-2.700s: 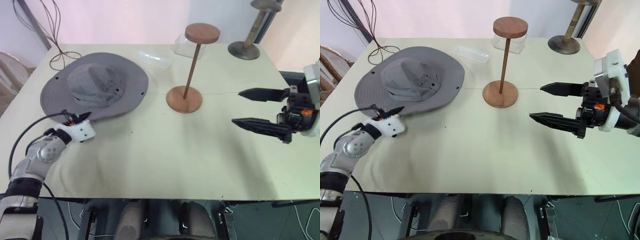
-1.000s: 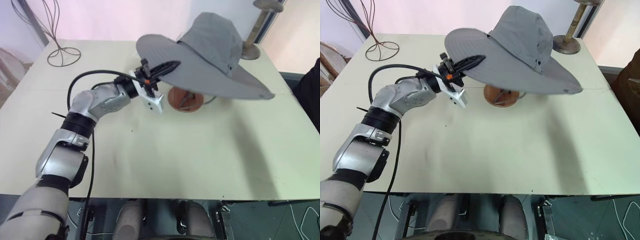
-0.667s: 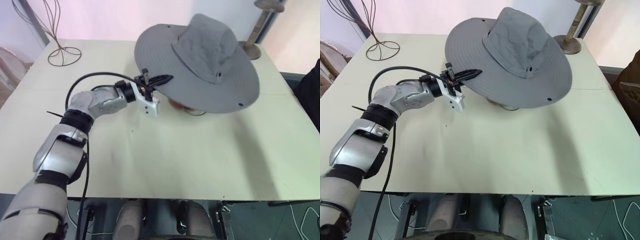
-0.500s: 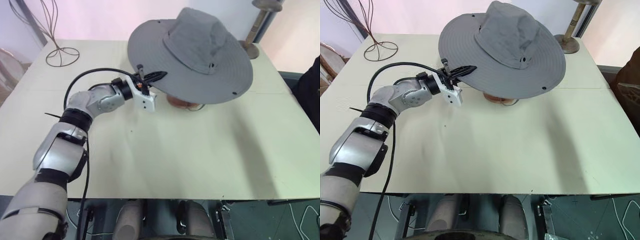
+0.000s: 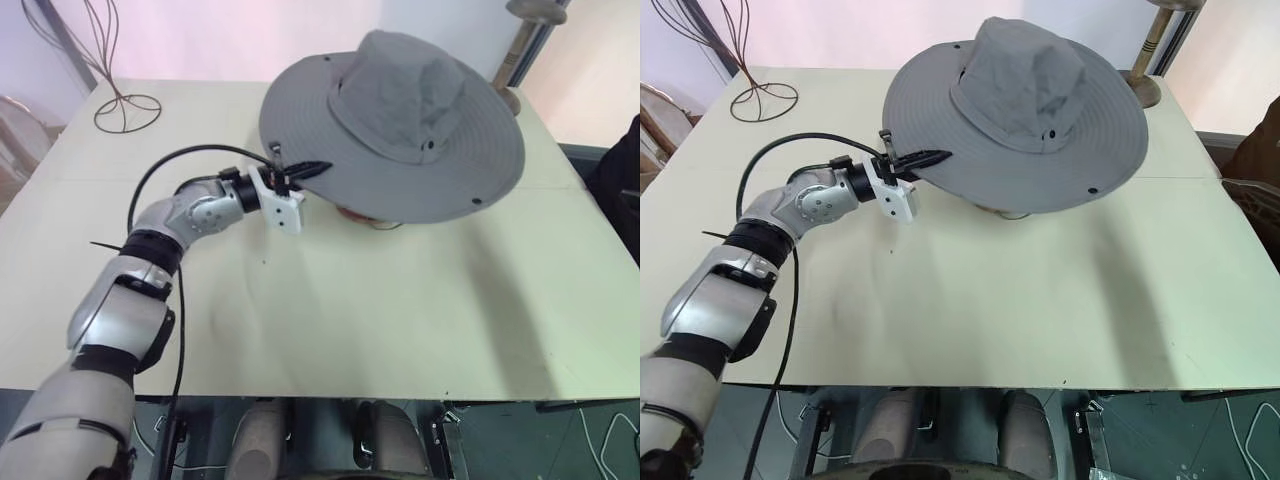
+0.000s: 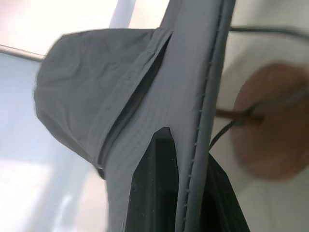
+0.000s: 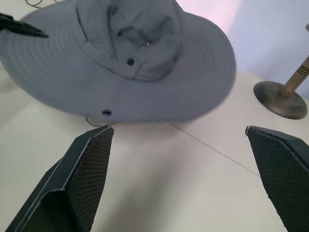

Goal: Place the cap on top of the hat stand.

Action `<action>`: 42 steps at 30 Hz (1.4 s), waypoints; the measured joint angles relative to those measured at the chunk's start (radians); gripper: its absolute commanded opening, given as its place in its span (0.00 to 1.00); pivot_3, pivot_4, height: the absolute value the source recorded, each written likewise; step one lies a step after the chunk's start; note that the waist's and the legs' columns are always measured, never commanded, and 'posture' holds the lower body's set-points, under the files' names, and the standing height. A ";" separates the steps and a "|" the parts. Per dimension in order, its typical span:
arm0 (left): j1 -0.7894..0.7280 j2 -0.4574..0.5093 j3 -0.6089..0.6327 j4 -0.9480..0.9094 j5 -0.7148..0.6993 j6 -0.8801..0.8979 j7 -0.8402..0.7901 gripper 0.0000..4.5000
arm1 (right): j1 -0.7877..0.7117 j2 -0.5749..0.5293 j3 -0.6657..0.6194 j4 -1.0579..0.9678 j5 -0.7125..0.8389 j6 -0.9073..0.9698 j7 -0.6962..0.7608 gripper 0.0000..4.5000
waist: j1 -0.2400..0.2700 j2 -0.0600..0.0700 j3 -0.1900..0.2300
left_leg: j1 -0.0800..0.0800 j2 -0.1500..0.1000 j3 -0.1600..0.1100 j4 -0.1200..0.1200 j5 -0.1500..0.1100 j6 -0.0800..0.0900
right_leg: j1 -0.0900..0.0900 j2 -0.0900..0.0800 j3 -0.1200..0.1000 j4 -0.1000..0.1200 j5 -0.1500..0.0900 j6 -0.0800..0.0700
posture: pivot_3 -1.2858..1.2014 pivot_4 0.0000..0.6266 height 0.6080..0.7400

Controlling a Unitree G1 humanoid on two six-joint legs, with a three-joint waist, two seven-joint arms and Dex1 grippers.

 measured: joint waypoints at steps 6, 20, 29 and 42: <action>0.014 -0.005 0.016 -0.017 -0.097 0.000 -0.132 0.88 | -0.006 -0.001 0.016 0.006 -0.001 0.000 0.002 1.00 | 0.000 0.000 0.000 | 0.000 0.000 0.000 0.000 0.000 0.000 | 0.000 0.000 0.000 0.000 0.000 0.000 | 0.52 0.24 1.00; 0.173 0.130 0.103 -0.377 -0.531 0.166 -0.521 0.99 | -0.069 -0.031 0.106 0.069 -0.004 -0.037 0.018 1.00 | -0.005 0.002 -0.001 | 0.002 0.001 0.000 0.001 0.000 0.000 | 0.001 0.000 0.000 0.001 0.000 0.000 | 0.52 0.24 1.00; 0.435 0.389 0.200 -0.614 -0.669 0.462 -0.747 0.99 | -0.145 -0.059 0.219 0.169 -0.026 -0.108 0.055 1.00 | -0.028 0.004 -0.001 | 0.005 0.002 -0.001 0.000 0.000 0.000 | 0.004 0.000 0.000 0.000 0.000 0.000 | 0.52 0.24 1.00; 0.158 0.617 0.450 -0.590 -1.150 1.618 -1.129 0.99 | -0.351 -0.173 0.477 0.409 -0.082 -0.215 0.209 1.00 | -0.036 0.006 -0.001 | 0.005 0.000 0.003 -0.001 -0.001 0.001 | 0.003 0.001 0.001 0.000 -0.001 0.001 | 0.52 0.24 1.00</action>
